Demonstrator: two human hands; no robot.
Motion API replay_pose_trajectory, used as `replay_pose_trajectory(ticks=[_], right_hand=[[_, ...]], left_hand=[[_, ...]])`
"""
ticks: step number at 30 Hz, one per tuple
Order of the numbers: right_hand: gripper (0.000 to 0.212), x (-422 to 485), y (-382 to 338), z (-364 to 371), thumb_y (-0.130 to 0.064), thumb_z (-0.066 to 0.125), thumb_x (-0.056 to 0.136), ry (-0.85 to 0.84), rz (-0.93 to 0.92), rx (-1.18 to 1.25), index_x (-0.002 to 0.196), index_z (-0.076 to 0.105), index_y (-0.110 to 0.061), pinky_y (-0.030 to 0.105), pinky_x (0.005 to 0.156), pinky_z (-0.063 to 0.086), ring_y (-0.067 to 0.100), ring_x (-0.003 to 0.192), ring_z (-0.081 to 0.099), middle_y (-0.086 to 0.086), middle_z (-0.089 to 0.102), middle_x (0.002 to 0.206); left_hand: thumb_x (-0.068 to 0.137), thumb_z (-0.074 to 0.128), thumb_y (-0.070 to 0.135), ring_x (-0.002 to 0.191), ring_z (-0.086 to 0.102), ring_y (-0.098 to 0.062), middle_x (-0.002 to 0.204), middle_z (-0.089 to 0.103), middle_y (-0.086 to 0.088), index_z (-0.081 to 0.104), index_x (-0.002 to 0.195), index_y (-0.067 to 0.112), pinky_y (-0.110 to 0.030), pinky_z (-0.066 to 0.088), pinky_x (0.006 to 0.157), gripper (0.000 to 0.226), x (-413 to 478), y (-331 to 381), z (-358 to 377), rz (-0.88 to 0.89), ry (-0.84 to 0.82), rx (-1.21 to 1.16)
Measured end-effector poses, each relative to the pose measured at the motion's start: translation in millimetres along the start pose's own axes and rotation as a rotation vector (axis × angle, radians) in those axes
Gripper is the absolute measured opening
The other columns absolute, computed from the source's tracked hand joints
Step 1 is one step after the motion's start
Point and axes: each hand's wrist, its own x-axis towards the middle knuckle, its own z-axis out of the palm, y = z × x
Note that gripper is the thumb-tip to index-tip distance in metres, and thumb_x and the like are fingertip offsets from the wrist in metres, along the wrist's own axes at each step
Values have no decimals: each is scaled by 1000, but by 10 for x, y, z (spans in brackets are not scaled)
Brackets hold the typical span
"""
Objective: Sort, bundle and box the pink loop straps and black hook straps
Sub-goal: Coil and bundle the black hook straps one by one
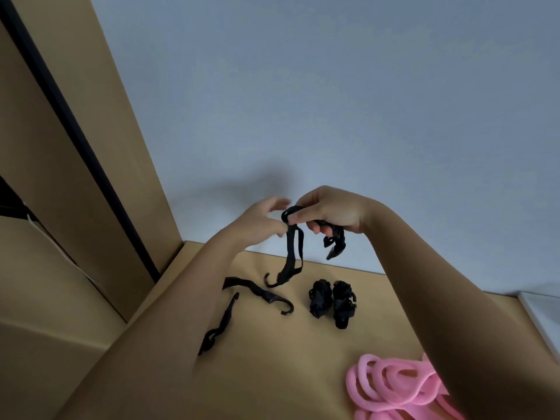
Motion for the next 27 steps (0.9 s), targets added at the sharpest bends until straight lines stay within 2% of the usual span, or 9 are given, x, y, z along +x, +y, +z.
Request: replay_pose_trajectory(ticks=[3,4,6,9,11,15,19,23,27], right_hand=[[24,3,-70,-59,-18,63,87,16,-52,36,65,59,-9,21,44,31,12,39,37,2,49,51],[22,-9,-76,-86,-18,63,87,36,-65,65,67,60,-8,21,43,30,12,39,36,2,48,50],[16,-49,-34,-156,-18,63,87,93,-69,139,75,64,-7,21,44,29,12,39,35,-1,46,48],[15,-117,161,-223,-18,63,87,166,-23,203,84,64,-3,21,45,29,11,40,36,-3,45,47],[15,-138,326,-182,-21,64,86,183,21,240,81,62,-7,20,46,33,10,43,40,-3,49,52],[12,-110,528,72,-25,58,90,173,46,367,87,61,-13,18,50,36,9,64,52,-1,55,75],[23,-46,633,351,-30,64,86,128,42,462,103,57,-17,14,49,39,9,80,55,-2,57,96],[29,7,637,414,-28,68,75,89,-12,431,101,60,-17,14,52,40,1,71,57,-8,62,84],[39,-6,649,372,-29,69,66,36,42,376,102,61,-16,20,65,42,2,78,58,-8,63,88]], left_hand=[[67,65,10,99,59,-12,95,65,4,64,89,20,-27,44,93,24,-20,38,152,119,-235,-82],[71,69,14,93,61,-14,87,64,1,62,82,16,-28,44,93,12,-11,21,190,103,-195,-84],[84,67,20,72,60,-13,66,54,0,54,73,13,-29,42,88,18,4,-21,216,59,-79,-135],[90,56,12,50,35,-13,52,31,5,53,61,18,-32,44,71,30,23,-33,183,21,0,-416],[90,54,9,47,23,-12,50,24,6,52,47,25,-26,32,54,45,12,44,155,33,10,-484],[88,50,8,44,16,-11,44,21,8,51,53,19,-27,15,50,37,7,287,206,80,28,-527],[75,44,10,40,17,-10,42,22,6,41,47,18,-23,17,43,30,32,473,293,8,79,-752],[79,41,7,45,21,-11,46,28,5,35,53,16,-23,17,44,28,64,585,389,4,156,-722],[58,45,15,48,19,-12,51,27,3,33,54,17,-25,15,46,12,66,707,406,57,193,-602]])
